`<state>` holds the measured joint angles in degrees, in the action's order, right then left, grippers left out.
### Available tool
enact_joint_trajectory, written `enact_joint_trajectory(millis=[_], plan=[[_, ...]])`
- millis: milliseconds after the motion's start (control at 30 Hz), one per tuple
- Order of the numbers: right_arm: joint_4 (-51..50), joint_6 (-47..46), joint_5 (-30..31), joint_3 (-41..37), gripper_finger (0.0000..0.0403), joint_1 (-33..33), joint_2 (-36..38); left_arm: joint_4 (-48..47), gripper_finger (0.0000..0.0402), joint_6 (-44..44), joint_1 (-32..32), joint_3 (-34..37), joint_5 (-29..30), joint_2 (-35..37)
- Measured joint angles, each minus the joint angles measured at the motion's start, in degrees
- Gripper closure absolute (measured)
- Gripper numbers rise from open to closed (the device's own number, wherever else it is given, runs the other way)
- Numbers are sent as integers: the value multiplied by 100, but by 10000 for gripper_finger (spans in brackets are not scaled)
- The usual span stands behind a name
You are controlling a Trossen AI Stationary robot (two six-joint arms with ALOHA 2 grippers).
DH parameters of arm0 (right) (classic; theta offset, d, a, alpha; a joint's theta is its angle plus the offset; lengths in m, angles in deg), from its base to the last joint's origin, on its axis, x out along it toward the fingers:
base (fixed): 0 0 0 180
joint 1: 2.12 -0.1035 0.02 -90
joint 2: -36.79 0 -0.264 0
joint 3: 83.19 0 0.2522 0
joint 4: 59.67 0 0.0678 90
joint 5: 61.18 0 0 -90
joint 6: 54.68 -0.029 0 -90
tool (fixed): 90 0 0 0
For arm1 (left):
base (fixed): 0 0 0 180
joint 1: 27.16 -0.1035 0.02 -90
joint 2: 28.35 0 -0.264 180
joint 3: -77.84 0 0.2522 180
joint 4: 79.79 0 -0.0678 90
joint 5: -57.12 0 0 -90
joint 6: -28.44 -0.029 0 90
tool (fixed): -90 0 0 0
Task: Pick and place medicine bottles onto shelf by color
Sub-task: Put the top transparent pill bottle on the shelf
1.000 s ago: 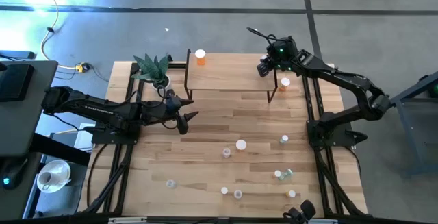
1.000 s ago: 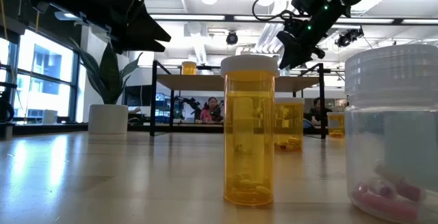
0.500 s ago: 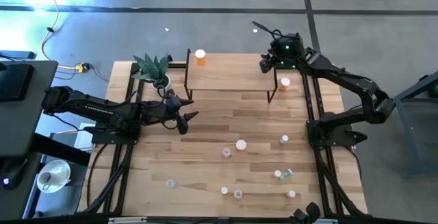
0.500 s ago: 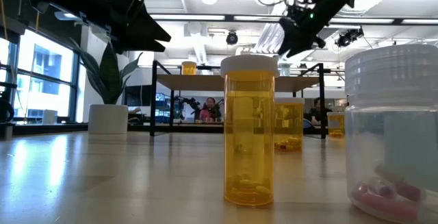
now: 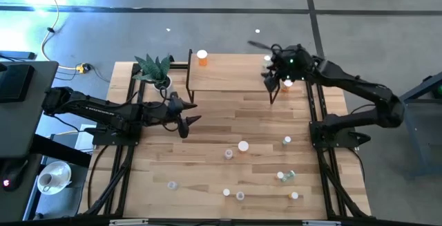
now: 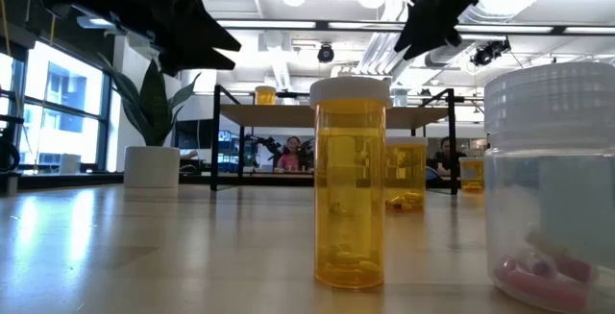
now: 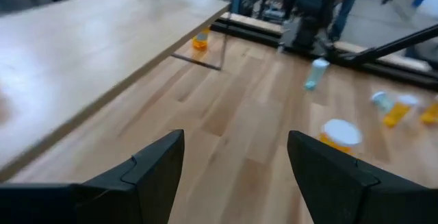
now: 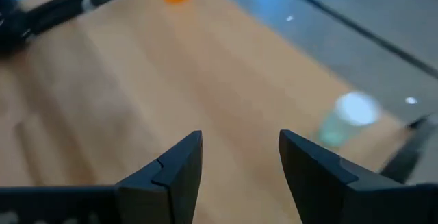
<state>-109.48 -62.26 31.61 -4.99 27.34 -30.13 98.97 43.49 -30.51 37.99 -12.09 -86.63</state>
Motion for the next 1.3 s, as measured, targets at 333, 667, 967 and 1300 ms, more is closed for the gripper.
enact_joint_trajectory(millis=[333, 667, 967, 1300], plan=[[-121, -288, 445, -59, 217, -1264, -26, 794, 151, 296, 319, -4, -161, -642], [155, -446, 820, -59, 217, -1572, -24, 2387, 151, 285, 838, -3, -158, -1949], [173, -549, 826, -61, 217, -1563, -24, 3051, 151, 278, 1218, -261, -156, -3088], [230, -579, 826, -63, 217, -1563, -22, 3014, 151, 184, 1465, -1017, -156, -4079]])
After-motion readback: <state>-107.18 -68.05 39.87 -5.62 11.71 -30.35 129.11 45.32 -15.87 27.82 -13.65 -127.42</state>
